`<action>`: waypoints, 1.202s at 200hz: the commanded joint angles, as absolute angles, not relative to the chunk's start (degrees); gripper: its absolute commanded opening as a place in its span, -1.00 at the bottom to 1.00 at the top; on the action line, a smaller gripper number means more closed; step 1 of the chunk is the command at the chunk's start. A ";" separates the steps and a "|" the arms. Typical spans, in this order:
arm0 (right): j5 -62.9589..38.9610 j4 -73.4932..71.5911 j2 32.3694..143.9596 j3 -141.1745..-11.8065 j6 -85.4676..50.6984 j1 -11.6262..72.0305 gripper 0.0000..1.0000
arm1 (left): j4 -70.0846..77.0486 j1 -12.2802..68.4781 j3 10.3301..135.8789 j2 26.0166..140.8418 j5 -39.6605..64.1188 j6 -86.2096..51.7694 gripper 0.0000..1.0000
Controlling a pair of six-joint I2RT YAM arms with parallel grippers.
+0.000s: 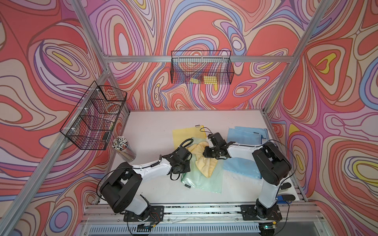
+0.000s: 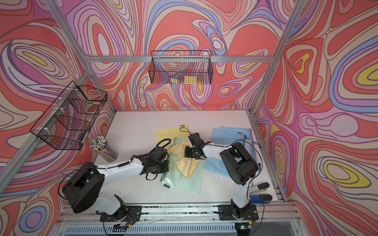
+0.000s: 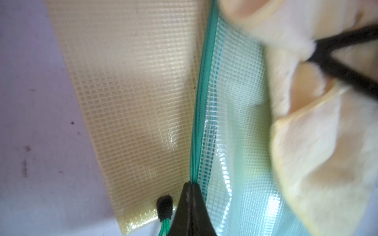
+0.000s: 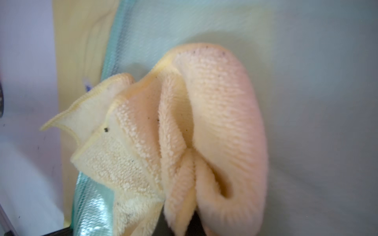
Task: Wipe the document bag
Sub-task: Wipe the dirt from the document bag.
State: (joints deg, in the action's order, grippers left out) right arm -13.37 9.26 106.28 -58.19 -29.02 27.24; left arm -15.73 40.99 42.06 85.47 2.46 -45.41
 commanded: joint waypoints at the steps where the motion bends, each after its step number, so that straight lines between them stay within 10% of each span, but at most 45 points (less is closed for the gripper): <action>1: -8.70 15.85 106.92 -55.37 -23.99 17.60 -1.00 | -19.53 41.07 41.55 83.55 0.09 -45.00 -1.00; 60: -12.20 20.53 102.41 -59.51 -23.46 12.75 -1.00 | -19.60 41.04 40.60 82.51 -0.56 -45.26 -1.00; 160: -13.24 16.87 103.57 -59.73 -35.29 41.94 -1.00 | -19.20 40.93 45.16 86.91 0.15 -45.09 -1.00; 240: -1.82 24.60 102.39 -56.04 -31.99 27.41 -1.00 | -19.97 40.87 45.01 86.21 -0.44 -44.47 -1.00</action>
State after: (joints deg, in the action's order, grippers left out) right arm -7.14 19.35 103.33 -58.87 -34.11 35.29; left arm -18.20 40.97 44.31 86.39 0.99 -44.99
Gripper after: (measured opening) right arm 0.061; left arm 0.047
